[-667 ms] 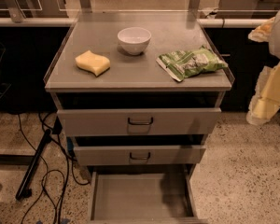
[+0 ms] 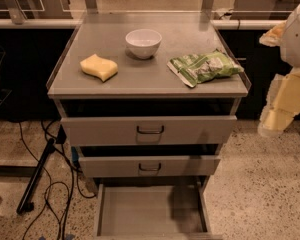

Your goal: Place sponge into bottom drawer

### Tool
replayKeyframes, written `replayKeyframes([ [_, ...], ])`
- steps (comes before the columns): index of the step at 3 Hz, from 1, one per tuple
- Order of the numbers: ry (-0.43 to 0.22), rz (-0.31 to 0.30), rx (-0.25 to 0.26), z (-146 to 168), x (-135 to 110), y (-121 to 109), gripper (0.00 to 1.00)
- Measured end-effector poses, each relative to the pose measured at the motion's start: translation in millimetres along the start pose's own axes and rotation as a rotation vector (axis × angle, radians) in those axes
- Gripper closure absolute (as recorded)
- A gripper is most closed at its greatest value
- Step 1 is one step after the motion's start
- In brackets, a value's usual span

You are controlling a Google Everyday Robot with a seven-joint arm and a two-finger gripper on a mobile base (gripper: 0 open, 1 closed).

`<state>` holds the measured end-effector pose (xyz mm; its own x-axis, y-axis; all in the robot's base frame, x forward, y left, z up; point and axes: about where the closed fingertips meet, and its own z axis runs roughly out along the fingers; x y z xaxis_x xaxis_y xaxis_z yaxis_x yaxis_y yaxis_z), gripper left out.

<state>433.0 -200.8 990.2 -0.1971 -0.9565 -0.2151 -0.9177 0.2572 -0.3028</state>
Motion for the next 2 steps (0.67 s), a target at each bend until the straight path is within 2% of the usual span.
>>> replayKeyframes([
  [1, 0.019, -0.043, 0.01, 13.9, -58.8, 18.9, 0.0],
  [2, 0.011, -0.041, 0.016, 11.2, -62.2, 20.0, 0.0],
])
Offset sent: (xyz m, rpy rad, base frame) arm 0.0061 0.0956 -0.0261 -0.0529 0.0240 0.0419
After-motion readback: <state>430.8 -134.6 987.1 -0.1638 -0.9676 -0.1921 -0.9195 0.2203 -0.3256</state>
